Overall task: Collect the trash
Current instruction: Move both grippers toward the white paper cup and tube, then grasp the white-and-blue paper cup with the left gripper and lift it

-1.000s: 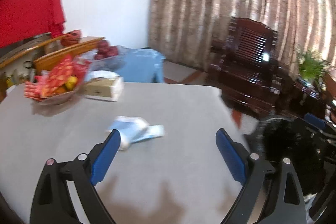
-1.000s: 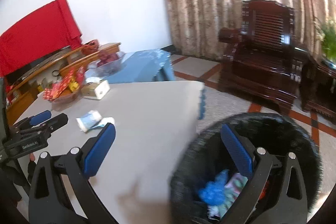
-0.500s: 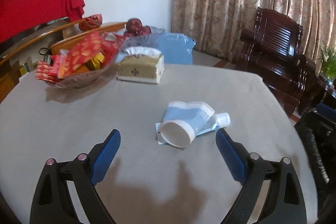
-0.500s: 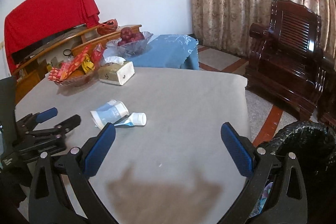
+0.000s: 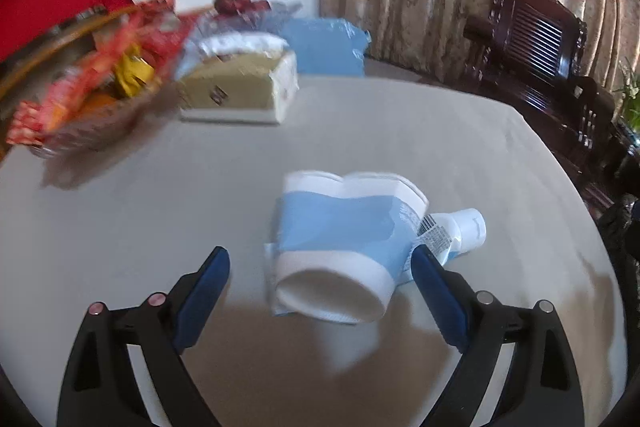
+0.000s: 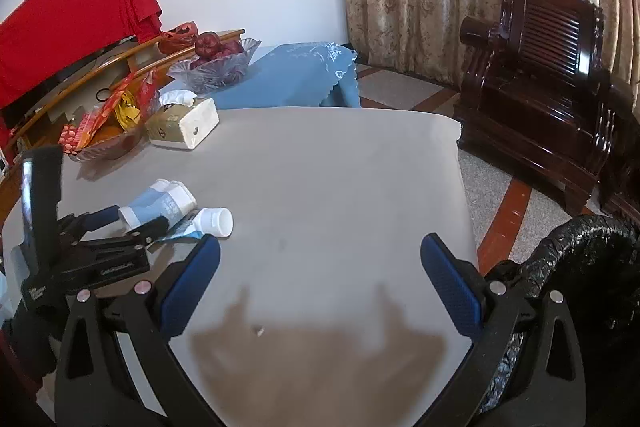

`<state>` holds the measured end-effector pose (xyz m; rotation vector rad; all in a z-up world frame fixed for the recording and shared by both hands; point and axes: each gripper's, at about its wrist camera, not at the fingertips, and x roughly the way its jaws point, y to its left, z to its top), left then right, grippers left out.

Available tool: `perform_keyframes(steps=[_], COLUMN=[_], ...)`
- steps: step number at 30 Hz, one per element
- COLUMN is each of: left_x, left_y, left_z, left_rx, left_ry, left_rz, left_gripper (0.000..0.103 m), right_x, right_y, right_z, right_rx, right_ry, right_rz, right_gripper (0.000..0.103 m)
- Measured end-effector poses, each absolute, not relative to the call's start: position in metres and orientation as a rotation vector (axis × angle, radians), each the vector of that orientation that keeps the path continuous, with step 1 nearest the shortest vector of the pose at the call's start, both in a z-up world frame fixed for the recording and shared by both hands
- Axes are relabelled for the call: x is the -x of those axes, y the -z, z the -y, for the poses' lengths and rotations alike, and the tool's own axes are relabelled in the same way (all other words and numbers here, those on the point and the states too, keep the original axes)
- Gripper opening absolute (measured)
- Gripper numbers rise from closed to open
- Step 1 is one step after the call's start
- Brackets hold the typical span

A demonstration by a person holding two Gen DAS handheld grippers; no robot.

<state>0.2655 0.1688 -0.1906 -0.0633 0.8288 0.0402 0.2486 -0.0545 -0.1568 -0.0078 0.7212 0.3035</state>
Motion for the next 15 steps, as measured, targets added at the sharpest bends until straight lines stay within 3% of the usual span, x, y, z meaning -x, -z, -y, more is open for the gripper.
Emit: perform_keyframes(steps=[4,7,15], left_x=[-0.279,-0.282,-0.260], left_y=[0.200,0.200,0.187], left_z=[-0.170,-0.174,-0.182], left_rx=[0.115,0.149,0.148], left_ry=[-0.001,-0.003,-0.019], left_rz=[-0.878,-0.871,-0.819], left_gripper=[0.086,0.069,0.056], right_x=[-0.254,-0.257,-0.267], right_y=[0.159,0.160,0.170], right_z=[0.053,0.052,0.038], right_rx=[0.015,0.019,0.038], right_ry=[-0.305,-0.305,-0.341], right_rz=[-0.722,-0.724,-0.748], right_gripper=[0.098,0.098,0.098])
